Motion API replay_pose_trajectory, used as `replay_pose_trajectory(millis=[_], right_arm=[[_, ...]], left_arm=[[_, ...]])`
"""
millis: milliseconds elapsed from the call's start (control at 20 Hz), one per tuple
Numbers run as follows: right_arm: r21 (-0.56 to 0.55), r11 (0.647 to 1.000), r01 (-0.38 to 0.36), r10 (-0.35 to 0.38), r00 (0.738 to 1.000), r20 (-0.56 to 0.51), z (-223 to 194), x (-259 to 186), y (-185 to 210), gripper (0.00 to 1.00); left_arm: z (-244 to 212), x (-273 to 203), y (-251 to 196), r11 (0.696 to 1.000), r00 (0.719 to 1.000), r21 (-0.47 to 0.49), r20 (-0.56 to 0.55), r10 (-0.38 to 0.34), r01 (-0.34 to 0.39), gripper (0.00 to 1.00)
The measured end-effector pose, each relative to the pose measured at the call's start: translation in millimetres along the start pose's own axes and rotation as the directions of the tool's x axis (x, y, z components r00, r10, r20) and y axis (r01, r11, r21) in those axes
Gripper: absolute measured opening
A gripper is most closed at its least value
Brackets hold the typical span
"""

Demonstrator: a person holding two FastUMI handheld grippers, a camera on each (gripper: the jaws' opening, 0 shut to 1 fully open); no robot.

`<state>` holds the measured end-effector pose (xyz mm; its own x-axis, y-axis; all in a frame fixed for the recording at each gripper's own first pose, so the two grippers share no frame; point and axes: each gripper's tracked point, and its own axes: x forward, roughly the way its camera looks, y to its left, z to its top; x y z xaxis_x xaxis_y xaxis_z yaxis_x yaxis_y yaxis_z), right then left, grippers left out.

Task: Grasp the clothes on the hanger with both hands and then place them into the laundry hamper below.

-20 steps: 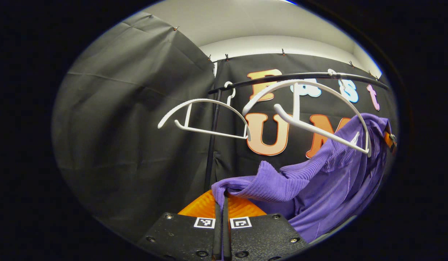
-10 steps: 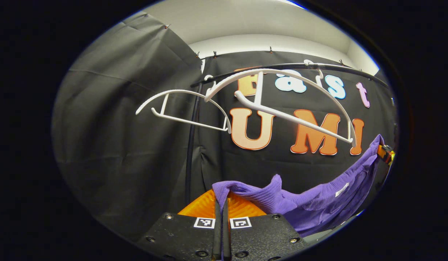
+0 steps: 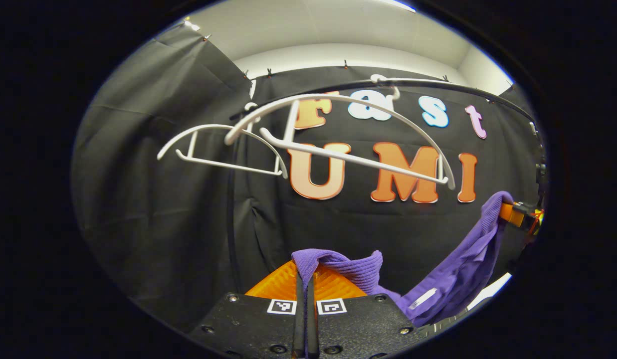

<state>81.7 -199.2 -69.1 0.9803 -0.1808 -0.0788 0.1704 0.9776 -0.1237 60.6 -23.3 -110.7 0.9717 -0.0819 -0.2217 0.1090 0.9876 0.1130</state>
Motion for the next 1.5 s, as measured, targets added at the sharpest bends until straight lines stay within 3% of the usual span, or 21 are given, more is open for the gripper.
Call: replay_pose_trajectory(millis=[150, 300, 400, 500, 650, 700, 800, 850, 950, 1050, 1100, 1250, 1300, 1500], right_arm=[[0.09, 0.992, -0.083, 0.094, 0.988, -0.126, -54, -19, 48, 0.11], [0.138, 0.987, -0.081, 0.115, 0.959, -0.26, -118, -31, 74, 0.11], [0.22, 0.973, -0.069, 0.151, 0.91, -0.387, -165, -39, 95, 0.11], [0.224, 0.974, -0.036, 0.142, 0.866, -0.479, -210, -48, 95, 0.11], [0.206, 0.977, -0.055, 0.164, 0.808, -0.565, -240, -67, 103, 0.11], [0.195, 0.978, -0.07, 0.173, 0.792, -0.586, -248, -70, 104, 0.11], [0.203, 0.976, -0.075, 0.186, 0.771, -0.609, -256, -67, 103, 0.11], [0.199, 0.977, -0.076, 0.186, 0.759, -0.624, -261, -68, 103, 0.05], [0.197, 0.979, -0.058, 0.174, 0.748, -0.641, -267, -66, 100, 0.12], [0.198, 0.979, -0.041, 0.164, 0.733, -0.66, -274, -69, 95, 0.14], [0.203, 0.979, -0.036, 0.166, 0.718, -0.676, -280, -72, 94, 0.2], [0.209, 0.978, -0.029, 0.17, 0.69, -0.704, -290, -76, 94, 0.68], [0.208, 0.978, -0.029, 0.169, 0.695, -0.699, -288, -74, 93, 0.84], [0.182, 0.982, -0.061, 0.172, 0.698, -0.695, -283, -80, 96, 0.96]], left_arm=[[-57, -11, -51, 0.988, 0.987, -0.124, -0.119, -0.11, 0.096, 0.02], [-115, -22, -77, 0.974, 0.952, -0.202, -0.263, -0.157, 0.105, 0.04], [-151, -29, -87, 0.965, 0.917, -0.248, -0.358, -0.177, 0.089, 0.05], [-178, -36, -94, 0.961, 0.881, -0.265, -0.434, -0.187, 0.074, 0.02], [-207, -41, -108, 0.974, 0.843, -0.201, -0.502, -0.191, 0.101, 0.07], [-213, -41, -110, 0.976, 0.833, -0.192, -0.518, -0.193, 0.107, 0.03], [-221, -36, -119, 0.973, 0.818, -0.202, -0.538, -0.205, 0.111, 0.02], [-222, -34, -122, 0.971, 0.807, -0.212, -0.55, -0.214, 0.113, 0.02], [-224, -38, -125, 0.965, 0.795, -0.235, -0.561, -0.232, 0.117, 0.05], [-226, -38, -120, 0.969, 0.796, -0.224, -0.566, -0.214, 0.101, 0.1], [-229, -38, -115, 0.975, 0.798, -0.206, -0.573, -0.186, 0.079, 0.09], [-245, -46, -105, 0.983, 0.77, -0.177, -0.622, -0.143, 0.04, 0.77], [-244, -47, -104, 0.983, 0.773, -0.184, -0.619, -0.139, 0.03, 0.89], [-234, -42, -107, 0.978, 0.788, -0.205, -0.597, -0.148, 0.029, 0.94]])
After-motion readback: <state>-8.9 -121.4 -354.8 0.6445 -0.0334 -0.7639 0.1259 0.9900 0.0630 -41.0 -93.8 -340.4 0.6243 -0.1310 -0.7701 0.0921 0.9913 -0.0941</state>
